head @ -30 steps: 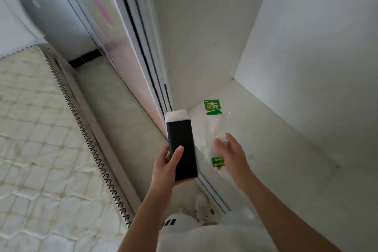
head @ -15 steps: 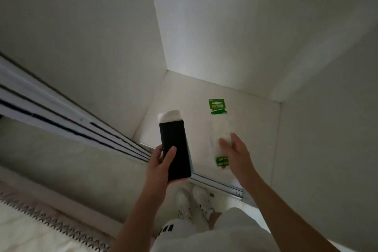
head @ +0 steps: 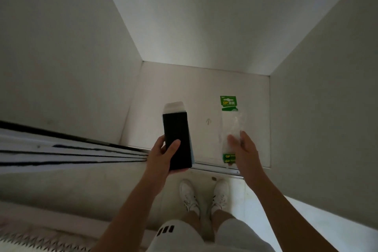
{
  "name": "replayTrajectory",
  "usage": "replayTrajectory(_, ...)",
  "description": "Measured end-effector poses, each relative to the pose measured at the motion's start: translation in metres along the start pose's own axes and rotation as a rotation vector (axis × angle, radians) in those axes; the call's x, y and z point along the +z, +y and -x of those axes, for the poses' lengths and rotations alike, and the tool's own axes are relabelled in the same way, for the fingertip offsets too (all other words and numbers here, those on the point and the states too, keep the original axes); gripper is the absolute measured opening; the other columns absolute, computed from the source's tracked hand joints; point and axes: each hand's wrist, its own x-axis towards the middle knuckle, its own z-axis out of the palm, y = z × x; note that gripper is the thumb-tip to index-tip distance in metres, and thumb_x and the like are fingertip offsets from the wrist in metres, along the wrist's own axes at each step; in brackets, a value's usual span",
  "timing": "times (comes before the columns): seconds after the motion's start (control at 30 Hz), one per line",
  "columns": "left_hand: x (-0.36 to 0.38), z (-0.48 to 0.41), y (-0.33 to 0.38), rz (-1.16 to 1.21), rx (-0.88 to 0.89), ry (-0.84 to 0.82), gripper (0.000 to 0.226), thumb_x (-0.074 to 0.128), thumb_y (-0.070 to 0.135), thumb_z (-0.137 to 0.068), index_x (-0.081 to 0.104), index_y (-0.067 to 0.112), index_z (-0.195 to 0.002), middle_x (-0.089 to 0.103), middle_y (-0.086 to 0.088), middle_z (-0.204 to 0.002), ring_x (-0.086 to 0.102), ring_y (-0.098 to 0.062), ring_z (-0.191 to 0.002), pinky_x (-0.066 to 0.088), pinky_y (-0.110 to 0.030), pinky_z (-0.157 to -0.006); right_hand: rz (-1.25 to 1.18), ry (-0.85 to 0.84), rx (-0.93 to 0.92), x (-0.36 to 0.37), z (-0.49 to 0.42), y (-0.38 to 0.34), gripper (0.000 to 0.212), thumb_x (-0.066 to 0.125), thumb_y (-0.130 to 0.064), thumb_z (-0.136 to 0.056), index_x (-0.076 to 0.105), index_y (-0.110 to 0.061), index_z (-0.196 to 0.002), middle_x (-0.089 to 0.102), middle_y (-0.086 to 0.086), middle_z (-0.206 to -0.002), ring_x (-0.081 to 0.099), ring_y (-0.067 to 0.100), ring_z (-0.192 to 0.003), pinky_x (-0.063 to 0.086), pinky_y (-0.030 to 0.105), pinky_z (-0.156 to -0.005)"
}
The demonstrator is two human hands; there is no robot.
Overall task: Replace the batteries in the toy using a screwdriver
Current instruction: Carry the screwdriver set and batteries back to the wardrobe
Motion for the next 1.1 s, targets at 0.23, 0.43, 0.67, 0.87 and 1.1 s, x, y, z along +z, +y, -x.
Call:
replayTrajectory(0.23,0.017,-0.069,-0.047,0.026,-0.105,0.006,0.023,0.062,0.017,-0.095,0.055,0.010,-0.116,0.073,-0.009,-0.107,0.072,-0.031,-0.099,0.058,-0.059,-0.083,-0.036,-0.016,0.013,0.001,-0.052,0.051,0.017,0.049,-0.019,-0.104,0.049,-0.009,-0.090,0.052,0.003,-0.079,0.056,0.000,-0.059,0.051,0.022,-0.050)
replayTrajectory(0.43,0.021,-0.149,-0.111,-0.019,-0.137,-0.016,0.022,0.064,0.014,-0.093,0.056,0.005,-0.113,0.075,-0.013,-0.103,0.073,-0.029,-0.096,0.060,-0.045,-0.085,-0.017,0.047,0.056,0.010,-0.108,0.126,0.016,0.047,-0.010,-0.102,0.049,-0.002,-0.088,0.048,0.008,-0.082,0.047,0.016,-0.075,0.041,0.029,-0.068)
replayTrajectory(0.67,0.024,-0.229,-0.174,-0.184,-0.061,0.047,0.034,0.079,0.029,-0.083,0.068,0.015,-0.112,0.075,-0.005,-0.110,0.071,-0.023,-0.106,0.054,-0.047,-0.099,0.027,0.109,0.083,0.025,-0.167,0.205,0.025,0.051,-0.011,-0.101,0.048,-0.018,-0.077,0.048,-0.006,-0.069,0.045,-0.003,-0.055,0.040,0.014,-0.055)
replayTrajectory(0.87,0.040,-0.264,-0.196,-0.211,0.012,0.081,0.013,0.074,0.026,-0.089,0.070,0.028,-0.101,0.076,0.006,-0.101,0.072,-0.006,-0.094,0.054,-0.017,-0.073,0.095,0.099,0.085,0.020,-0.206,0.240,0.009,0.056,-0.014,-0.100,0.063,-0.013,-0.104,0.067,-0.002,-0.089,0.063,0.012,-0.079,0.053,0.023,-0.072)
replayTrajectory(1.1,0.059,-0.273,-0.205,-0.262,0.099,0.270,0.042,0.077,0.032,-0.086,0.055,0.025,-0.120,0.069,0.006,-0.103,0.068,-0.006,-0.092,0.053,-0.020,-0.075,0.251,0.148,0.022,0.024,-0.226,0.250,0.016,0.067,-0.021,-0.093,0.063,-0.020,-0.108,0.064,-0.011,-0.087,0.061,0.006,-0.077,0.048,0.020,-0.069)
